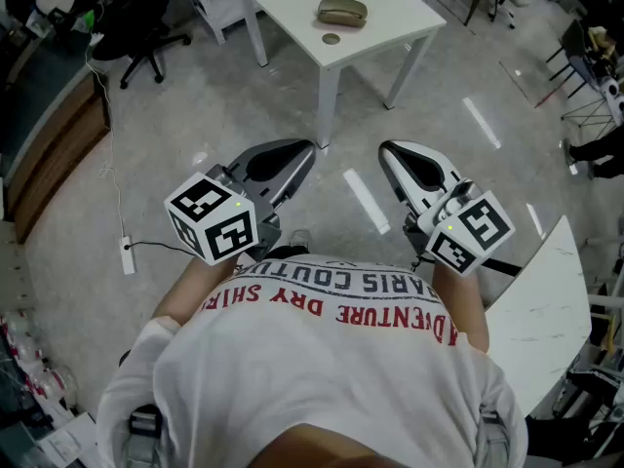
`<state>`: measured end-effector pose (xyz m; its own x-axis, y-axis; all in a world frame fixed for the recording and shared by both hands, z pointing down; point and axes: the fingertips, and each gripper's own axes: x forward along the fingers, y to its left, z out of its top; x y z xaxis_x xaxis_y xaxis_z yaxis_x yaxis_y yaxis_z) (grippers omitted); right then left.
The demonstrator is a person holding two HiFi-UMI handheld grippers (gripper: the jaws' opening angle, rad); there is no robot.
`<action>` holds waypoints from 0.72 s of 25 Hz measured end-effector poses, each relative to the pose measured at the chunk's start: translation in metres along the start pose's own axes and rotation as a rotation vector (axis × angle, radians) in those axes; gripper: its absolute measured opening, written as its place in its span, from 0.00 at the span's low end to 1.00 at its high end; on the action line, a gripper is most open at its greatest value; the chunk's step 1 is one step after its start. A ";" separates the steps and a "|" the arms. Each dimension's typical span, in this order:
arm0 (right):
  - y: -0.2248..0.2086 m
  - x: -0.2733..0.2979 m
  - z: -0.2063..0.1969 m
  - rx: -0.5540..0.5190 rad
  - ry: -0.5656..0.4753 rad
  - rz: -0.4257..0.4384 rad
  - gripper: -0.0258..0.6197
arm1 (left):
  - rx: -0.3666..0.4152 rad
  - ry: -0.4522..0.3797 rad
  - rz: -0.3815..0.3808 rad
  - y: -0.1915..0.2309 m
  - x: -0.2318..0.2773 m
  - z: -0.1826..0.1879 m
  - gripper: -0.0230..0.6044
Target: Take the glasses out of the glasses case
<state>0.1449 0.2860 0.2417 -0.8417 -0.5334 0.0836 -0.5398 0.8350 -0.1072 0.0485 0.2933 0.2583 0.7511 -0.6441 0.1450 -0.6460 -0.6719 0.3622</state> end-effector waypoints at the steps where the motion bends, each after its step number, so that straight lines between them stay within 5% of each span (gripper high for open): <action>1: 0.002 -0.001 0.001 -0.005 -0.002 -0.001 0.08 | 0.005 -0.003 -0.001 -0.002 -0.002 0.001 0.09; 15: 0.017 -0.026 0.000 -0.032 0.027 -0.002 0.08 | 0.022 -0.041 0.015 -0.031 -0.023 -0.001 0.09; 18: 0.018 -0.028 -0.001 -0.045 0.031 0.000 0.15 | 0.016 -0.063 0.021 -0.032 -0.027 0.001 0.09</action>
<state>0.1584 0.3157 0.2383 -0.8408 -0.5291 0.1146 -0.5377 0.8408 -0.0629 0.0487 0.3322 0.2415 0.7279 -0.6792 0.0941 -0.6638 -0.6637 0.3449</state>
